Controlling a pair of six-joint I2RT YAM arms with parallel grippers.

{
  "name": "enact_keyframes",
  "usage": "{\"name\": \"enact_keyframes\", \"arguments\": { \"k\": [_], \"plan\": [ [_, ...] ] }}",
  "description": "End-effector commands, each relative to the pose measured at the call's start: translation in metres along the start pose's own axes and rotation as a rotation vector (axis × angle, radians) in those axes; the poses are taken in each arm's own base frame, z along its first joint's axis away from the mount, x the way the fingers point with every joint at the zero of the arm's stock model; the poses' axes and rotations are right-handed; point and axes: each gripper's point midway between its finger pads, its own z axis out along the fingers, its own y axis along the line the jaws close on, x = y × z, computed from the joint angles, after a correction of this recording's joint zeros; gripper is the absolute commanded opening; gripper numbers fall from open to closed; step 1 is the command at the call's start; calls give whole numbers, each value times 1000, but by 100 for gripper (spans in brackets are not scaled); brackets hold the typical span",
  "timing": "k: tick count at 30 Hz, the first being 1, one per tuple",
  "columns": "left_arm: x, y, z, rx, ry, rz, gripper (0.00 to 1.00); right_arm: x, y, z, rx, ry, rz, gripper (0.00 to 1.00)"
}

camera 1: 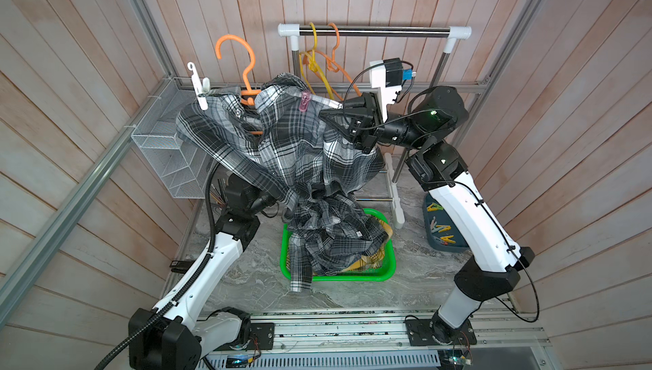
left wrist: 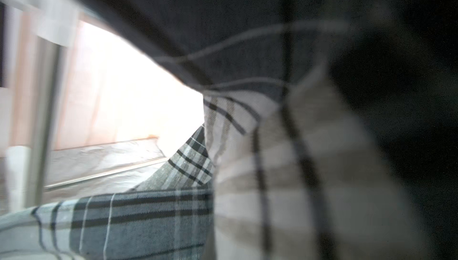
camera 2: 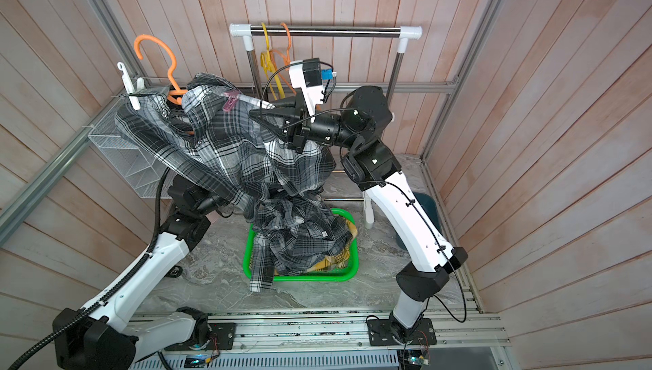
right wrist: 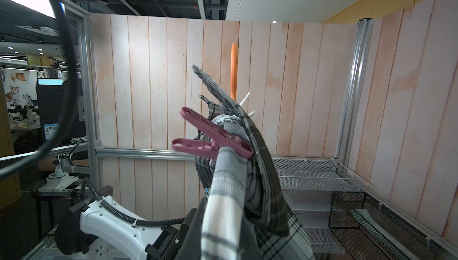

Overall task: Remove the clothespins securing long-sleeve shirts to the hanger
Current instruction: Place the long-sleeve shirt at the bin.

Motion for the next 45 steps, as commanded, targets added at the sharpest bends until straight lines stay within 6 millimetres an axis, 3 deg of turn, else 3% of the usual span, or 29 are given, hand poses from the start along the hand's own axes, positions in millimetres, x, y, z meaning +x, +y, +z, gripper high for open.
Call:
{"name": "enact_keyframes", "arguments": {
  "k": [1, 12, 20, 25, 34, 40, 45],
  "plan": [
    [9, -26, 1, 71, 35, -2, 0, -35, 25, -3, -48, -108, -62, 0],
    [65, -50, -6, 146, 174, -43, 0, 6, 34, -33, 23, -129, 61, 0],
    [142, -47, -9, 163, 351, -170, 0, 58, 27, -53, 99, -112, 187, 0],
    [186, -20, -16, 67, 397, -256, 0, 97, 22, -66, 136, -78, 257, 0],
    [245, 24, -32, -88, 404, -358, 0, 170, 10, -99, 240, -13, 365, 0],
    [267, 42, -42, -164, 417, -400, 0, 222, 7, -125, 312, 38, 414, 0],
    [280, 54, -47, -219, 426, -433, 0, 254, 10, -140, 350, 83, 412, 0]
  ]
}}
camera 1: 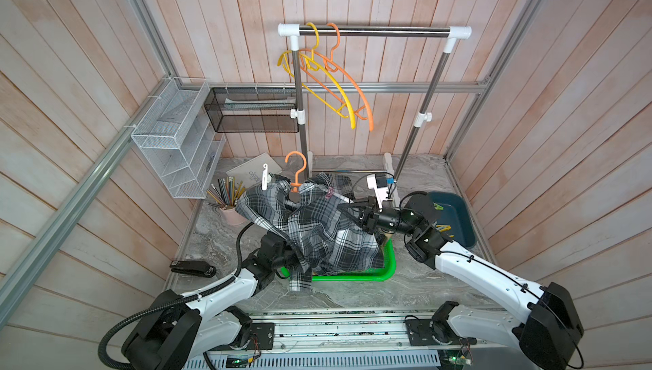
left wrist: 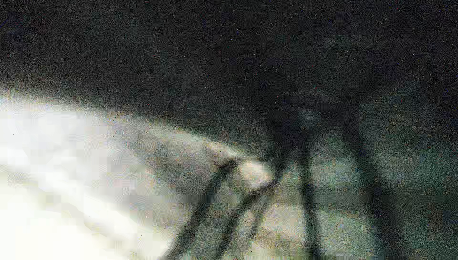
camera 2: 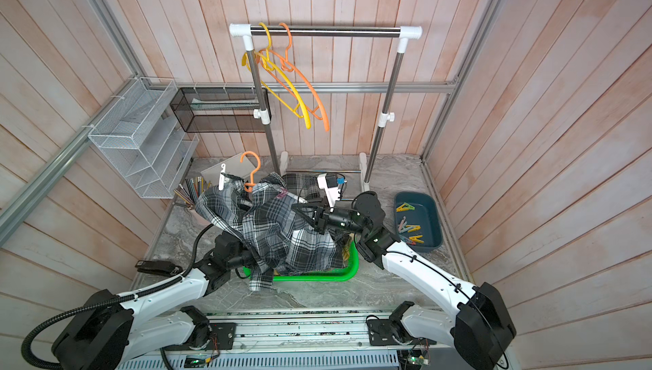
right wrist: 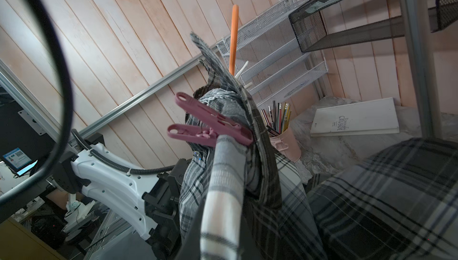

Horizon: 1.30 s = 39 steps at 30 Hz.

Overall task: Remove the clothespins securing long-sleeve shirts to the hanger
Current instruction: Place the long-sleeve shirt at the bin.

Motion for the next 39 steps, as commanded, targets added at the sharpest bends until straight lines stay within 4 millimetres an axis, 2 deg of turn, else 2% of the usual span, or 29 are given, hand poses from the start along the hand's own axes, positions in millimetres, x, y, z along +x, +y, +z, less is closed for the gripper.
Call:
{"name": "enact_keyframes", "arguments": {
  "k": [1, 3, 5, 6, 7, 9, 13, 18, 22, 27, 31, 34, 38, 39],
  "plan": [
    [8, 19, 2, -64, -2, -47, 0, -11, 4, -7, 2, -61, -90, 0],
    [8, 23, 2, -85, -7, -54, 0, -7, -2, -7, 26, -46, -101, 0],
    [6, 25, 0, -105, -12, -60, 12, -4, -9, -9, 49, -36, -108, 0],
    [3, 26, -1, -121, -15, -61, 33, -3, -13, -11, 60, -35, -108, 0],
    [1, 27, -3, -134, -16, -63, 48, -2, -16, -13, 63, -33, -107, 0],
    [-6, 26, -8, -158, -27, -63, 65, -1, -22, -17, 71, -30, -109, 0],
    [-24, 26, -30, -218, -99, -60, 76, 3, -33, -22, 110, -6, -141, 0],
    [-51, 23, -67, -264, -204, -68, 79, -1, -44, -29, 140, 0, -164, 0],
    [-68, 13, -93, -295, -263, -31, 80, -4, -50, -33, 155, 4, -180, 0],
    [-81, 8, -109, -347, -291, 2, 80, -8, -55, -35, 185, 24, -216, 0],
    [-85, 4, -104, -335, -268, 15, 79, -12, -56, -40, 203, 31, -235, 0],
    [-85, 14, -106, -402, -252, 5, 72, -15, -57, -46, 225, 32, -249, 0],
    [-100, 19, -132, -508, -319, 42, 72, -19, -62, -56, 265, 30, -262, 0],
    [-107, 21, -144, -554, -348, 47, 72, -19, -63, -58, 269, 29, -264, 0]
  ]
}}
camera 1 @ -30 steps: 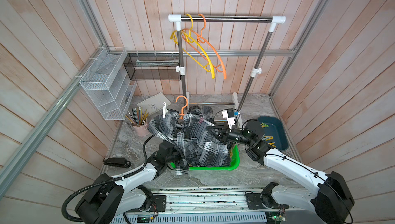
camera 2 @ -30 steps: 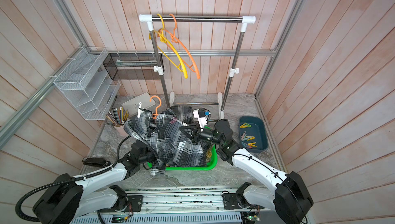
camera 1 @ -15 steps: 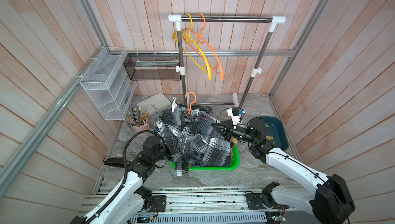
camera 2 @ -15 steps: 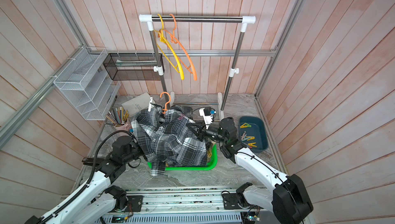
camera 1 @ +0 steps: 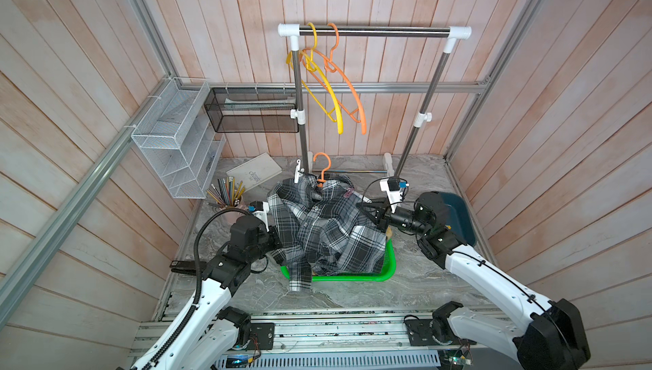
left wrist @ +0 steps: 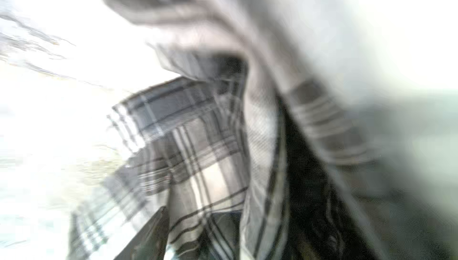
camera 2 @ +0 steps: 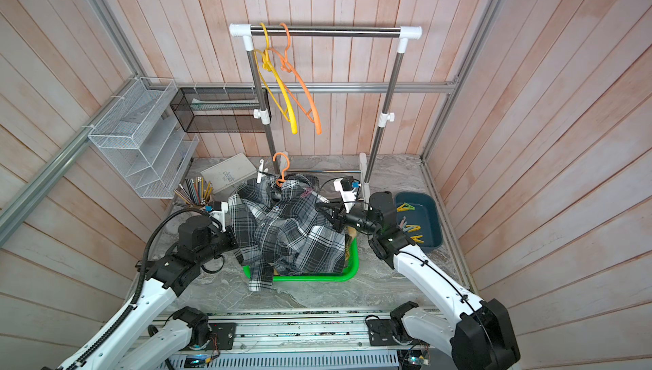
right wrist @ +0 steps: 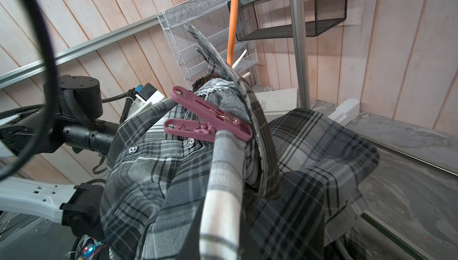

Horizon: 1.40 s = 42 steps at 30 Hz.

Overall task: Remove the clothespins securing long-sleeve shirts to the hanger
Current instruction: Place the long-sleeve shirt at the bin, then remove the clamp from the hanger.

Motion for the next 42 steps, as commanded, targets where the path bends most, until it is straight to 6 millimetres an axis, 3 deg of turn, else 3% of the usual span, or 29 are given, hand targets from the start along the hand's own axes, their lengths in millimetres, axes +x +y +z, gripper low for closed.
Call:
{"name": "enact_keyframes", "arguments": {
  "k": [1, 5, 9, 12, 16, 19, 23, 27, 33, 42],
  "plan": [
    [-35, 14, -27, -125, -103, 65, 72, -19, 1, -8, 21, -33, -61, 0],
    [-72, 13, -53, -149, -176, 86, 73, -17, 1, -9, 25, -17, -74, 0],
    [-106, -2, -77, -120, -274, 88, 73, -14, -3, -9, 36, -8, -78, 0],
    [-125, -45, -88, 62, -326, 148, 73, -13, -2, -9, 30, -7, -75, 0],
    [-137, -107, -88, 389, -299, 214, 62, -15, 3, -8, 7, -3, -83, 0],
    [-141, -126, -77, 480, -266, 283, 54, -15, 5, -7, -2, 10, -91, 0],
    [-146, -147, -62, 452, -245, 428, 54, -14, 12, 0, -25, 27, -99, 0],
    [-135, -164, -41, 469, -190, 464, 54, -13, 17, 7, -44, 41, -104, 0],
    [-126, -165, -15, 398, -178, 496, 44, -10, 24, 15, -70, 46, -100, 0],
    [-129, -162, 9, 325, -192, 492, 46, -3, 35, 29, -107, 75, -108, 0]
  ]
}}
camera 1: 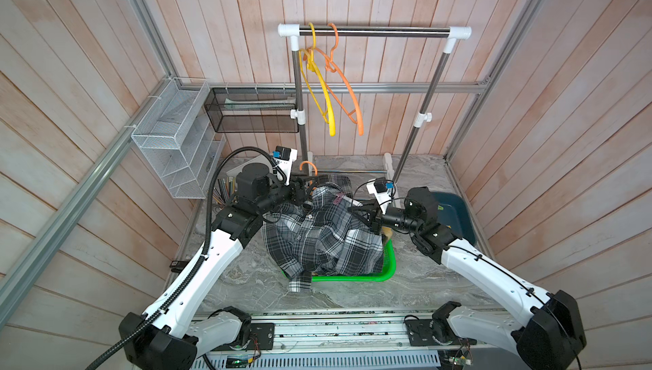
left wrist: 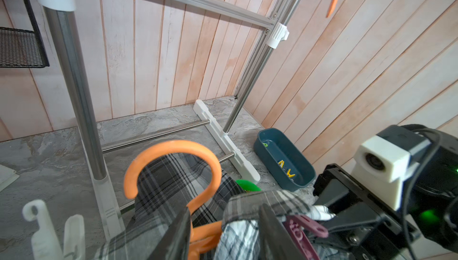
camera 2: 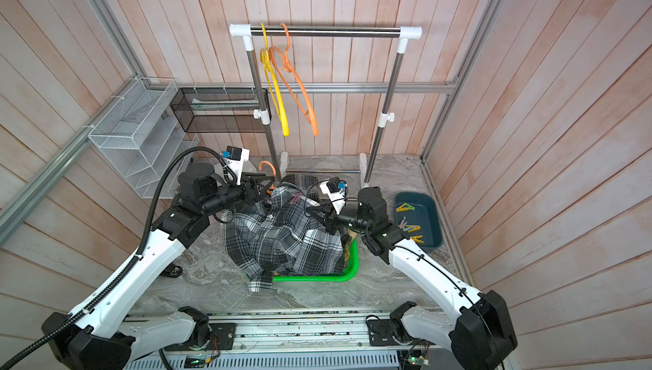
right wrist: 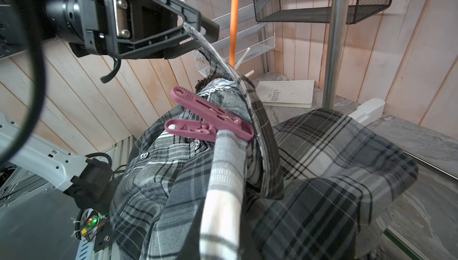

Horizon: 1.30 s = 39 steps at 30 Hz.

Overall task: Remove the clothespins securing long-sleeve shirts to the hanger
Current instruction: Remove the clamp from the hanger.

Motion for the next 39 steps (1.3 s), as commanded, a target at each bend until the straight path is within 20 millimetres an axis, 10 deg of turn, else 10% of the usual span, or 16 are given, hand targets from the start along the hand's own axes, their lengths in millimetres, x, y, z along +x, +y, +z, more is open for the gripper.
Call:
{"name": "enact_keyframes", "arguments": {
  "k": [1, 23, 36, 39],
  "plan": [
    [-18, 6, 1, -49, -53, 31, 47, -17, 9, 4, -25, -31, -49, 0],
    [-19, 15, 22, -48, -88, -11, 35, -6, 17, 16, -53, 0, -48, 0],
    [-12, 20, 25, -60, -78, -6, 0, -1, 13, 18, -33, 21, -47, 0],
    [-7, 23, 26, -70, -62, 4, 0, -1, 10, 18, -13, 35, -56, 15]
  ]
}}
